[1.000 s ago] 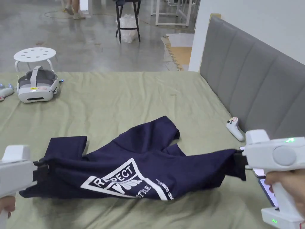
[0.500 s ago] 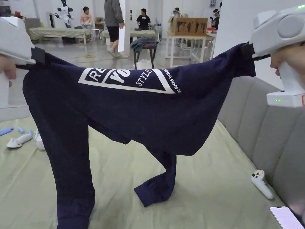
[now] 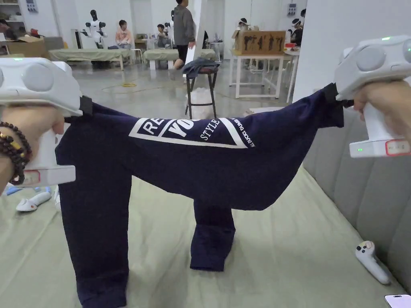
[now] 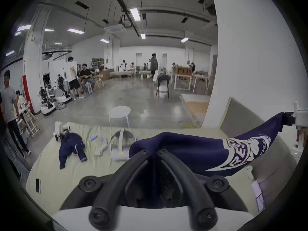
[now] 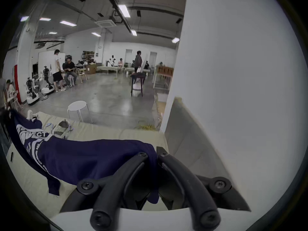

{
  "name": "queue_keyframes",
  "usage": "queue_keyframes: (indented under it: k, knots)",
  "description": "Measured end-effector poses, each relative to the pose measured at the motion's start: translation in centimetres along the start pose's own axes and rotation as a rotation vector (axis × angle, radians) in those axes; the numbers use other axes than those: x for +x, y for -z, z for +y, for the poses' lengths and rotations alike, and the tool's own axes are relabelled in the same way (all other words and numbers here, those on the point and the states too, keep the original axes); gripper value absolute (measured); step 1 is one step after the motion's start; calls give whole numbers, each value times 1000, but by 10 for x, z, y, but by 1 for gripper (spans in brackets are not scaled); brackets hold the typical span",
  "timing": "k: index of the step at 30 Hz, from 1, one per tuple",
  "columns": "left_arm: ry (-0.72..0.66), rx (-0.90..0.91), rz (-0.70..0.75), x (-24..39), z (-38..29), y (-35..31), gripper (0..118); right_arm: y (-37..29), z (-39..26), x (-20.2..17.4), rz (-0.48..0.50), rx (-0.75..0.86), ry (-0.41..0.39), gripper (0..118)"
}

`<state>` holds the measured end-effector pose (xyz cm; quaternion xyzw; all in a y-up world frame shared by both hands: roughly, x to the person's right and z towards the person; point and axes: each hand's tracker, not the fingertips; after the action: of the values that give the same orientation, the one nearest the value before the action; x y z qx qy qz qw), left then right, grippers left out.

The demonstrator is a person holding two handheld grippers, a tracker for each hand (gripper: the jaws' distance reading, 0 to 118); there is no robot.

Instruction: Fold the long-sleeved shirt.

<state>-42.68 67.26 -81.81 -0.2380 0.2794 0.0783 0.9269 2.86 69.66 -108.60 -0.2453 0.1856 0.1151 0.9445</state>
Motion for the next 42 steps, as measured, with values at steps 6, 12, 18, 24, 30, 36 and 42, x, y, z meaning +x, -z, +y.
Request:
queue_keyframes:
  k: [6,12,18,24,30,36,42]
  knots:
    - [21,-145,47,9,-127,71,7,89,-124,-13,32,-200,23,6]
    - [-25,-206,16,4,-185,59,7,93,-204,3,46,-260,89,6]
    - [-54,-154,-57,-15,-240,-36,7,0,-272,25,88,-165,75,6]
    - [-4,-277,-24,-24,-361,-100,7,-60,-396,17,128,-346,-35,6]
    - [-33,-493,-14,-34,-458,-90,7,-52,-478,3,152,-593,-71,6]
    - [-88,-331,-24,-46,-425,-108,101,-92,-432,13,91,-467,-86,118]
    - [-27,-205,-41,-35,-373,-141,5,-125,-387,42,158,-322,92,0]
